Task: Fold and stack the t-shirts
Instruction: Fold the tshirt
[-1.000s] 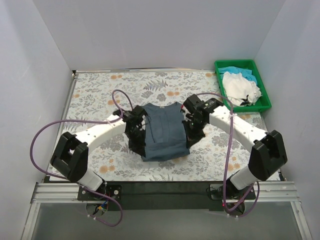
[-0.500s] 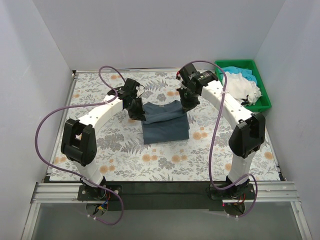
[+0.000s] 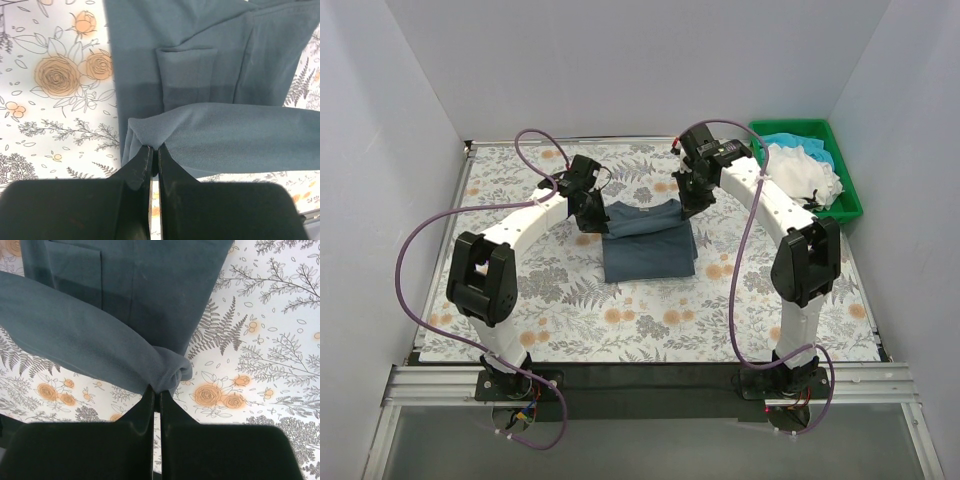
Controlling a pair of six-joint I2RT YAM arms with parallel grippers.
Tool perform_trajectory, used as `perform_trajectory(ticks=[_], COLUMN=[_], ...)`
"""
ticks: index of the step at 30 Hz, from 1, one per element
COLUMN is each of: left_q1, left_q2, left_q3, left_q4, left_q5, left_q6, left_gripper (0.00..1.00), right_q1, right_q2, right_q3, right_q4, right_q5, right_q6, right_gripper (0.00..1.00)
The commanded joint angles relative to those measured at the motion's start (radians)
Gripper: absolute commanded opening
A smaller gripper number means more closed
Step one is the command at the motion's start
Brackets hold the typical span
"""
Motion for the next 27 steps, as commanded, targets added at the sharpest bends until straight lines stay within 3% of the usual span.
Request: perform_trajectory(ticks=[1, 15, 27], left_q1=[0.022, 0.041, 0.046], left_q2=[-0.051, 0.017, 0.205], left_q3=[-0.011, -0.048, -0.051], left_q4=[0.02, 0.22, 0.355], left_q5=[-0.08, -0.137, -0.157], left_q6=[-0.01, 0.005, 0.034], left_gripper=[0.0, 0.0, 0.0], right_q1=[-0.015, -0.061, -0.092], right_q2=[0.016, 0.088, 0.176], right_q3=[0.056, -0.004, -0.127], right_q4=[0.041, 0.185, 0.38], right_q5=[-0.028, -0.016, -0.074], right_q6=[-0.025, -0.018, -0.027], right_gripper=[0.01, 0.01, 0.01])
